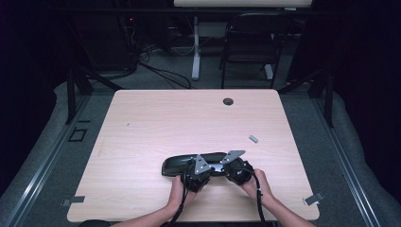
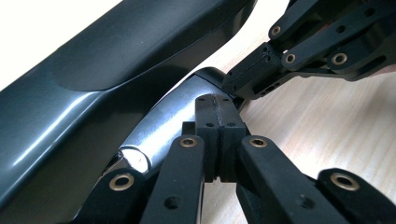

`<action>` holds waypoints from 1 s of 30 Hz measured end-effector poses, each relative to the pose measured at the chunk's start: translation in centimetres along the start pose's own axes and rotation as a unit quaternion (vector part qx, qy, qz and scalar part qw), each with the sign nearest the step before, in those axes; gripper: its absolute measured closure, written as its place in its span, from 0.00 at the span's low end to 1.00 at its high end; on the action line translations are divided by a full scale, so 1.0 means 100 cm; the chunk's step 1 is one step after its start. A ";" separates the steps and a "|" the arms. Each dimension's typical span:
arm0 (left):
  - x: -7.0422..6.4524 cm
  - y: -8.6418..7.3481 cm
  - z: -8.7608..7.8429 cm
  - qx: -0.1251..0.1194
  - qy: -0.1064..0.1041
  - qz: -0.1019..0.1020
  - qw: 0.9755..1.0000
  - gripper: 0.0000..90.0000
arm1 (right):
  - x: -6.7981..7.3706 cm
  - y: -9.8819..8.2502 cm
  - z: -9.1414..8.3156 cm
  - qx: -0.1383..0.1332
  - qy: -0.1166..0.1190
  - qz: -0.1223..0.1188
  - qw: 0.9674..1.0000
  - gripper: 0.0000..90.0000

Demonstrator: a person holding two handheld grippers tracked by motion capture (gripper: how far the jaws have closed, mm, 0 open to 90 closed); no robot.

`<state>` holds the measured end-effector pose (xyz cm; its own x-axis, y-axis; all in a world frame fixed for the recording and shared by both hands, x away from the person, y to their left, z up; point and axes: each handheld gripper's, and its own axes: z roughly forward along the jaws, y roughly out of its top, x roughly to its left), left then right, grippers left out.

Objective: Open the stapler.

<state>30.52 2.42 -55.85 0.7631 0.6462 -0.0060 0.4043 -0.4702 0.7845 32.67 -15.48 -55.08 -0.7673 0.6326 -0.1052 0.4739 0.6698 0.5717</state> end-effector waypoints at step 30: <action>0.003 -0.003 0.013 -0.051 0.035 -0.028 0.998 1.00 | -0.005 -0.005 0.003 -0.033 -0.002 0.031 0.999 0.99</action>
<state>31.21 2.00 -56.89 0.7030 0.7111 -0.0114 0.3886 -0.3707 0.8435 32.95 -16.06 -55.59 -0.7354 0.6738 -0.0711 0.4913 0.6026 0.6289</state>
